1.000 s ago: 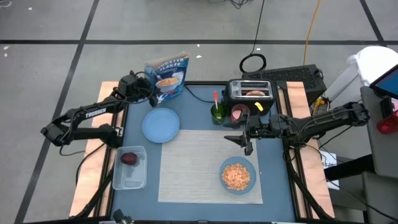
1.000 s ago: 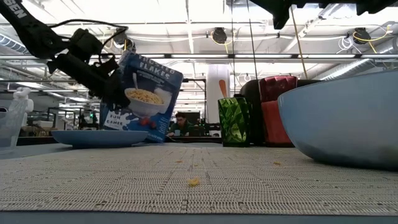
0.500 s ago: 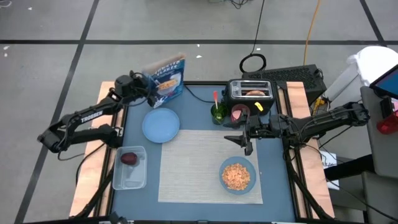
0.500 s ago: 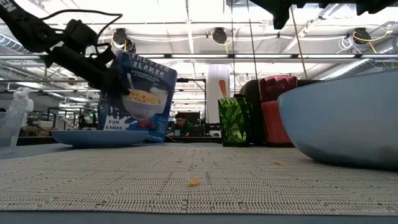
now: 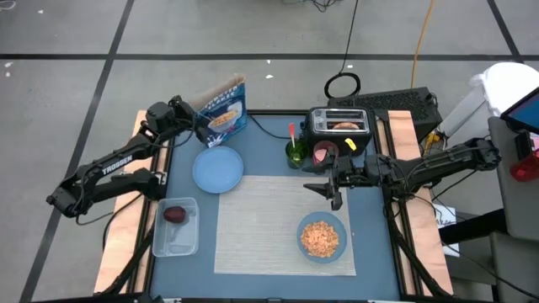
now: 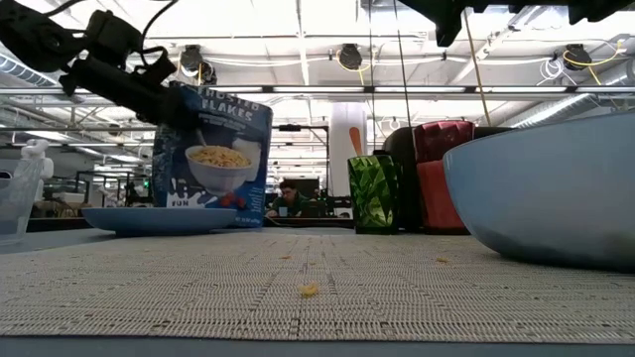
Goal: Arrange a breakfast setting
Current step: Pour the cereal into the blue bowl
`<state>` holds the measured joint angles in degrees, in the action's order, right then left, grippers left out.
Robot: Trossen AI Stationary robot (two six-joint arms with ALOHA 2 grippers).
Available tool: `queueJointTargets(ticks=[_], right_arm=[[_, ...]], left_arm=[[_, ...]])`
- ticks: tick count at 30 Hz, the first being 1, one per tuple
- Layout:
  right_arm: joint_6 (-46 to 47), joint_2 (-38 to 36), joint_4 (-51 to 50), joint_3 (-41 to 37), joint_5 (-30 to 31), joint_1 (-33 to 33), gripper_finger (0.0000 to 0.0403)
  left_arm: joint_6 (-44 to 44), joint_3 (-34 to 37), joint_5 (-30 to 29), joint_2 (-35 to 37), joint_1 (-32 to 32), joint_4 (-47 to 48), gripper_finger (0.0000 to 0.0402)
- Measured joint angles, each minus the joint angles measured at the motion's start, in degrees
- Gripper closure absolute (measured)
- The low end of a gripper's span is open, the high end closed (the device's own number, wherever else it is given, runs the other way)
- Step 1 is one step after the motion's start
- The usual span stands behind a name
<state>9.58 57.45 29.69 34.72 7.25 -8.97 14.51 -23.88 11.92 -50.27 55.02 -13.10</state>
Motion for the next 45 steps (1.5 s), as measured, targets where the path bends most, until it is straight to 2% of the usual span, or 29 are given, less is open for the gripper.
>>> queueJointTargets(ticks=[16, 19, 26, 30, 37, 45], right_arm=[[0.0, 0.0, 0.0, 0.0, 0.0, 0.0, 0.0177], [0.0, 0.0, 0.0, 0.0, 0.0, 0.0, 0.0177], [0.0, 0.0, 0.0, 0.0, 0.0, 0.0, 0.0177], [0.0, 0.0, 0.0, 0.0, 0.0, 0.0, 0.0177], [0.0, 0.0, 0.0, 0.0, 0.0, 0.0, 0.0177], [0.0, 0.0, 0.0, 0.0, 0.0, 0.0, 0.0177]], left_arm=[[-2.6, -0.1, 0.3, 0.6, 0.0, -0.6, 0.0172], [-3.0, -0.1, 0.2, 0.6, 0.0, -0.6, 0.0152], [-4.8, -0.1, 0.2, 0.6, 0.0, -0.5, 0.0055], [-5.0, -0.1, 0.2, 0.6, 0.0, -0.5, 0.0021], [-5.6, -0.1, 0.2, 1.5, 0.0, -1.6, 0.0014], [-6.7, -0.1, 0.2, 6.3, 0.0, -5.3, 0.0014]])
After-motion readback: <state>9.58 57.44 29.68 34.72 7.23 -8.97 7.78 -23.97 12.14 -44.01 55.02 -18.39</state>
